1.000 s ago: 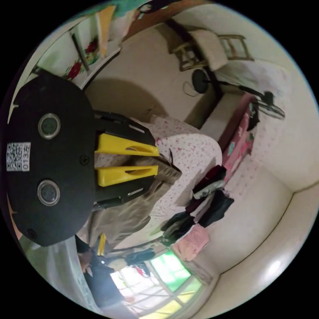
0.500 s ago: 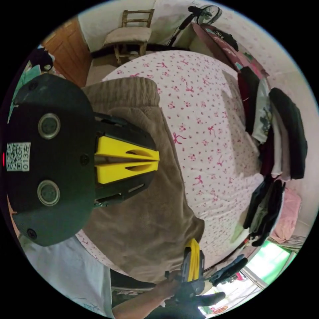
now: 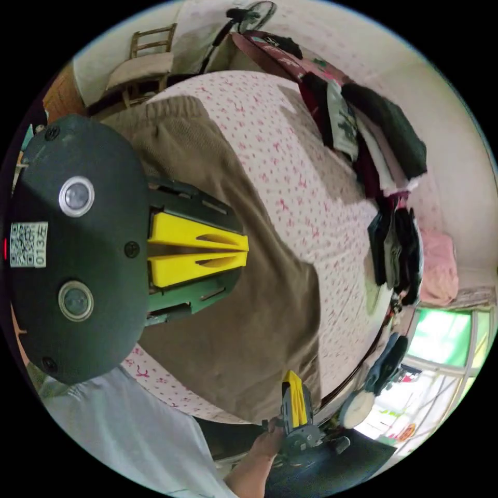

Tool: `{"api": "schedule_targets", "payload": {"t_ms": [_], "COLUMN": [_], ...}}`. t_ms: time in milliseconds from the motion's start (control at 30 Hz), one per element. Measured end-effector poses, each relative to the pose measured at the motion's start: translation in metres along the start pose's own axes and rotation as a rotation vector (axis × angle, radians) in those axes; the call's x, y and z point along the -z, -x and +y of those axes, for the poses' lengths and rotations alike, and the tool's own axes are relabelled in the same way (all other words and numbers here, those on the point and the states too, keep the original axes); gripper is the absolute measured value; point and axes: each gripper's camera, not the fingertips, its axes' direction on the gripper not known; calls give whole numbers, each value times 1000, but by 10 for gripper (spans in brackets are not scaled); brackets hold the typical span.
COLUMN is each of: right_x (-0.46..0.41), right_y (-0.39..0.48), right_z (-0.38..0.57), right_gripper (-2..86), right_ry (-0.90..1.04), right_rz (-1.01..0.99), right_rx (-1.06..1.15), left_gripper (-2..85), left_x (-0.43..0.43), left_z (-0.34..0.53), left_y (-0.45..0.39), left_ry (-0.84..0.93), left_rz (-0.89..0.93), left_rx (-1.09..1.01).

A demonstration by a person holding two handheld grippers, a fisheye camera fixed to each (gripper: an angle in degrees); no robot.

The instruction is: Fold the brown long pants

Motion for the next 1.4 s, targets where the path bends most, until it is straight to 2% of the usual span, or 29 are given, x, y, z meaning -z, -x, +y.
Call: {"api": "schedule_targets", "payload": {"t_ms": [67,133,200,267,567,800,900,1033,1133,1200,1400], "right_x": [-11,-11,-1,23,62,40,17,9,28,34,-13], "right_y": [-15,-31,-48,-80,-238,-293,-312,-327,-341,-352,-373], "right_z": [30,46,59,91,261,299,310,328,352,371,397], "right_gripper": [1,2,5,9,75,105,93,69,60,58,78], "right_ry": [73,79,64,-64,-36,-16,9,57,8,-40,115], "right_rz": [-23,-49,5,109,176,114,14,38,-3,-78,-45], "right_rx": [-82,-126,-178,-294,-716,-606,-524,-474,-544,-618,-670], "left_gripper": [-3,-3,-3,-3,-3,-3,-3,-3,-4,-4,-2], "left_x": [-21,-29,-27,-20,-39,-64,-73,-81,-82,-84,-91], "left_z": [-8,-17,-30,-44,-154,-211,-225,-240,-242,-242,-271], "left_y": [-12,-17,-19,-30,-127,-171,-179,-187,-183,-173,-168], "left_ry": [58,42,73,33,1,69,94,114,115,92,115], "left_rz": [34,42,68,79,132,84,71,31,-50,24,73], "left_rx": [12,42,61,35,-150,-218,-205,-166,-80,-6,38]}}
